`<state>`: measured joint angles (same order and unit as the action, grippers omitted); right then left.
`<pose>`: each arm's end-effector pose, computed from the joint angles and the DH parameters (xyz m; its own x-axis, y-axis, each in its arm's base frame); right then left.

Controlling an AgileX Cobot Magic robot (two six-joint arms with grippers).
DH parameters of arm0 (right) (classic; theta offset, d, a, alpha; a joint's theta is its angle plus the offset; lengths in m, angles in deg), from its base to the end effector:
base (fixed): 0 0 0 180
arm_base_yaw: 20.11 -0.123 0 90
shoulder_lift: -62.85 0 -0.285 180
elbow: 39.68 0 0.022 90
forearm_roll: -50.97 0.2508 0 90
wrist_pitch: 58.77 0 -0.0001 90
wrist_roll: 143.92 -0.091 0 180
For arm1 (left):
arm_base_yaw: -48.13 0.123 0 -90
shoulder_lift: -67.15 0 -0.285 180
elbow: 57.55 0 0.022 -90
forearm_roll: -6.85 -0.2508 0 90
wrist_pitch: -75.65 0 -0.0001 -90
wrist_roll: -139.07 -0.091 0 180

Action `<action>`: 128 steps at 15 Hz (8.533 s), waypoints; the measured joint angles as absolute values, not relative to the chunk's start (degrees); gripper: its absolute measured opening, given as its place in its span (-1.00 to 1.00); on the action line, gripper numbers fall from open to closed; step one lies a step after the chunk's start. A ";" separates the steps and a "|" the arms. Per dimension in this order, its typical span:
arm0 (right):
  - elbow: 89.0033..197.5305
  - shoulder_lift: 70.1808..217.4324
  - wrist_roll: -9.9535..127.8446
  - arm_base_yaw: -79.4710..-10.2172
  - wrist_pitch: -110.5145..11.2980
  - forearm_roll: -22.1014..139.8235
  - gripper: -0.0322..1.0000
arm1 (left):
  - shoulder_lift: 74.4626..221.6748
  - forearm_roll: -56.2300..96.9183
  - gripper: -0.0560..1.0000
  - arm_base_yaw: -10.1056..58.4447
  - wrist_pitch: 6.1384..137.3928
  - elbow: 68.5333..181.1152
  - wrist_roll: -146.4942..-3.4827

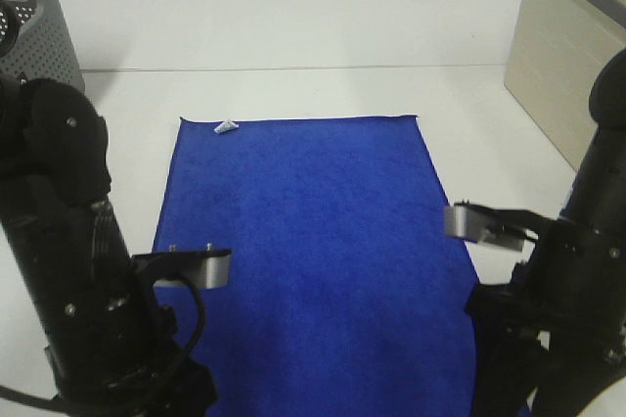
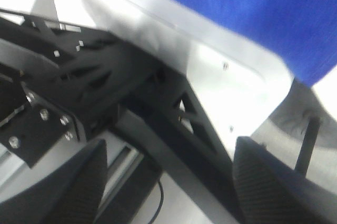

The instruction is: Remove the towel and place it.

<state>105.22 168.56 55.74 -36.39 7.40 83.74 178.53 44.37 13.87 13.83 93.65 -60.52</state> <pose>0.2001 0.1054 0.1442 -0.8744 -0.3355 0.3504 -0.1351 0.8621 0.4884 0.1873 -0.1868 0.1361 -0.7960 0.5361 0.2811 0.3468 0.7845 -0.5140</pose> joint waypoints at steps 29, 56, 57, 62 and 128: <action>169.50 187.52 36.08 -27.45 10.78 62.31 0.93 | 184.09 8.68 0.42 38.51 14.11 136.17 -34.57; 193.05 219.61 43.65 -27.45 8.61 70.10 0.90 | 225.11 21.06 0.42 38.51 11.48 176.73 -37.09; 193.11 219.61 43.65 -27.45 8.61 70.22 0.90 | 225.23 21.63 0.42 38.51 11.48 176.90 -37.38; 193.11 219.84 44.28 -27.45 8.55 72.85 0.89 | 225.34 22.43 0.42 38.51 11.25 177.02 -37.84; 206.46 228.95 62.55 -27.73 -26.57 78.30 -0.91 | 233.48 9.94 -0.85 33.41 50.78 188.99 -48.26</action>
